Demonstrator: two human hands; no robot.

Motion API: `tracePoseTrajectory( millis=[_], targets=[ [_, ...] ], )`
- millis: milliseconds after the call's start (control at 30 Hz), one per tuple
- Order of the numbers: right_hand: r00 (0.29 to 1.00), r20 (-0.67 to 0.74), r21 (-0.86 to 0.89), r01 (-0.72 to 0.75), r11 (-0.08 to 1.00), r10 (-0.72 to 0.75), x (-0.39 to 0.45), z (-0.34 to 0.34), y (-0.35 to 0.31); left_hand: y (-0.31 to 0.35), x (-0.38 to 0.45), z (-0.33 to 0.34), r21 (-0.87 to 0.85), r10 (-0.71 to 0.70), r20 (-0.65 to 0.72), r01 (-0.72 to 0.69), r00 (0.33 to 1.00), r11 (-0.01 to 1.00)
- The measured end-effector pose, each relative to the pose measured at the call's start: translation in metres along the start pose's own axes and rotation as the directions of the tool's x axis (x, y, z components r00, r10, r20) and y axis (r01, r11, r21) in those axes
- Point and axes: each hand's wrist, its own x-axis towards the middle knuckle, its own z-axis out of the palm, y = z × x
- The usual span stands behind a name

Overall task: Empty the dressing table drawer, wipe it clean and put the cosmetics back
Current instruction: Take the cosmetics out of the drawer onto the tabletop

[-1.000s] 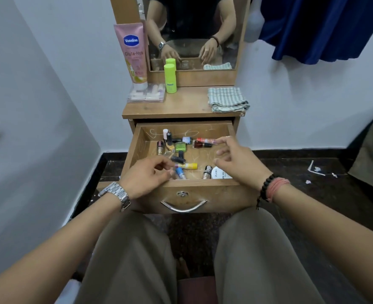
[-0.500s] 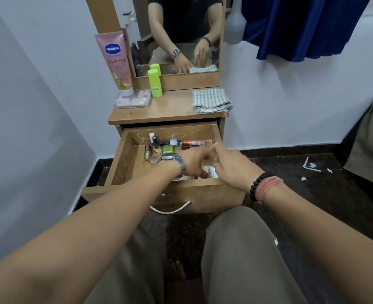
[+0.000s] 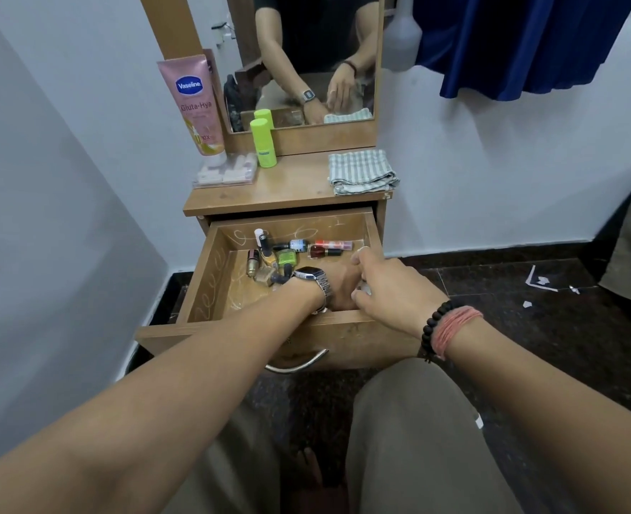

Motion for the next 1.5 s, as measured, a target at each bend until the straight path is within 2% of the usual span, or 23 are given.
tracePoseTrajectory(
  millis=[67,200,300,433,533,700,933,1133,1500],
  targets=[
    [1.0,-0.011,-0.003,0.018,1.0,-0.018,-0.001,-0.001,-0.002,-0.009,0.003,0.002,-0.048,0.031,-0.04,-0.033,0.999,0.998],
    [0.992,-0.101,0.028,0.082,0.996,-0.079,-0.003,-0.006,-0.006,-0.035,0.0,-0.011,-0.086,0.001,-0.196,-0.018,0.981,0.996],
    [0.981,-0.146,0.038,0.132,0.99,-0.125,-0.004,-0.007,-0.009,-0.071,-0.011,-0.029,-0.178,-0.113,-0.299,0.061,0.947,0.982],
    [0.981,-0.13,0.042,0.148,0.988,-0.142,-0.004,-0.005,-0.01,-0.127,-0.031,-0.048,-0.275,-0.262,-0.406,0.157,0.875,0.949],
    [0.986,-0.098,0.041,0.143,0.989,-0.138,-0.003,-0.003,-0.01,-0.167,-0.041,-0.051,-0.351,-0.408,-0.425,0.269,0.808,0.897],
    [0.99,-0.065,0.047,0.131,0.99,-0.127,-0.003,-0.002,-0.01,-0.212,-0.049,-0.048,-0.52,-0.554,-0.401,0.316,0.73,0.793],
    [0.987,-0.047,0.069,0.158,0.985,-0.155,-0.003,0.0,-0.008,-0.239,-0.049,-0.035,-0.62,-0.585,-0.341,0.292,0.736,0.728],
    [0.99,-0.019,0.063,0.14,0.988,-0.139,-0.002,0.003,-0.01,-0.242,-0.045,-0.021,-0.694,-0.703,-0.373,0.321,0.605,0.644],
    [0.992,0.022,0.055,0.126,0.991,-0.127,-0.001,0.006,-0.011,-0.242,-0.04,-0.011,-0.781,-0.78,-0.358,0.293,0.513,0.551]
  ],
)
